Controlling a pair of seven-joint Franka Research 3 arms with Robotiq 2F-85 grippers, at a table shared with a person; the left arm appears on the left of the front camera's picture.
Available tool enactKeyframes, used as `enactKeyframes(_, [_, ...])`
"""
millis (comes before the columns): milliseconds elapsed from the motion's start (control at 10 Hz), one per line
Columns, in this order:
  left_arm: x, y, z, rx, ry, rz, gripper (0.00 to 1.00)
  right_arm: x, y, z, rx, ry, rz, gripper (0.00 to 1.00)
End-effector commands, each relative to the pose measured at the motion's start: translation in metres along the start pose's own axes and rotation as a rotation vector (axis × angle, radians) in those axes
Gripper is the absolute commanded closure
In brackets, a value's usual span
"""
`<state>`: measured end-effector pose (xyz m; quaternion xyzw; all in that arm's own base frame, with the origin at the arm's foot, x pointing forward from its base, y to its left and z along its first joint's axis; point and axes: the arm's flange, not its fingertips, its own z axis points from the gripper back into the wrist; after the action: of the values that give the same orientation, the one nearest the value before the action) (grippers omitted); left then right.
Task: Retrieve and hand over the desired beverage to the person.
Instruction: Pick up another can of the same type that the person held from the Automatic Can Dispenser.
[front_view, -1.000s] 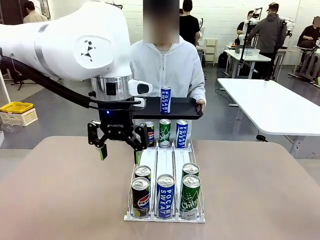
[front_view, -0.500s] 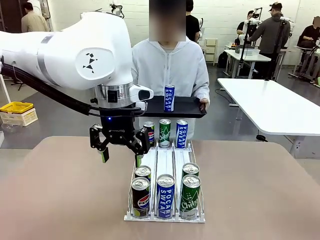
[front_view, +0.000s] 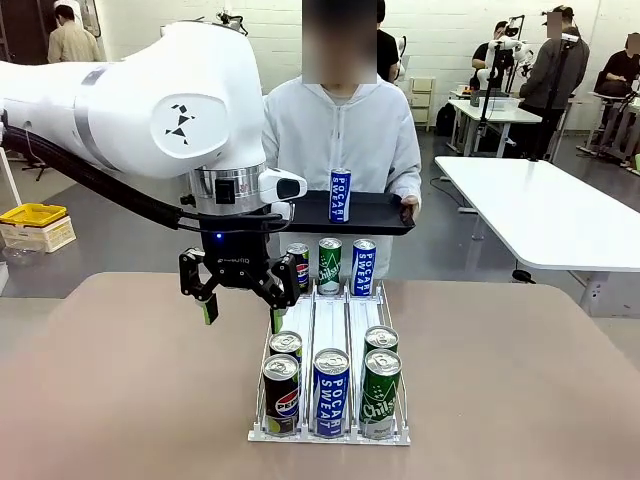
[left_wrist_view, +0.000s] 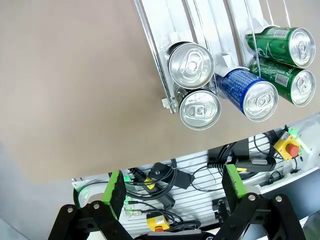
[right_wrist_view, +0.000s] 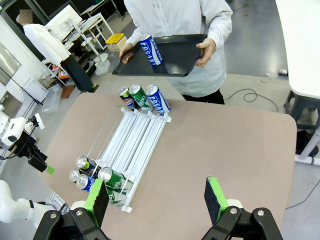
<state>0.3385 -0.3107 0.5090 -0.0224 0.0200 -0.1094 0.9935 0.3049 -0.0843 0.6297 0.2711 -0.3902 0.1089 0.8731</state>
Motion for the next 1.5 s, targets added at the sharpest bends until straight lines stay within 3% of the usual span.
enactKeyframes(0, [0.000, 0.000, 0.000, 0.000, 0.000, 0.000, 0.00, 0.001, -0.002, -0.003, 0.031, -0.006, 0.003, 0.00])
enactKeyframes(300, [-0.009, -0.032, -0.031, 0.102, -0.072, 0.015, 0.00, 0.001, -0.002, -0.003, 0.031, -0.006, 0.003, 0.00])
enactKeyframes(800, [-0.017, -0.043, -0.076, 0.100, -0.125, 0.093, 0.00, 0.001, -0.002, -0.003, 0.031, -0.006, 0.003, 0.00])
enactKeyframes(1400, [-0.007, -0.040, -0.084, 0.061, -0.159, 0.133, 0.00, 0.001, -0.002, -0.003, 0.031, -0.006, 0.003, 0.00])
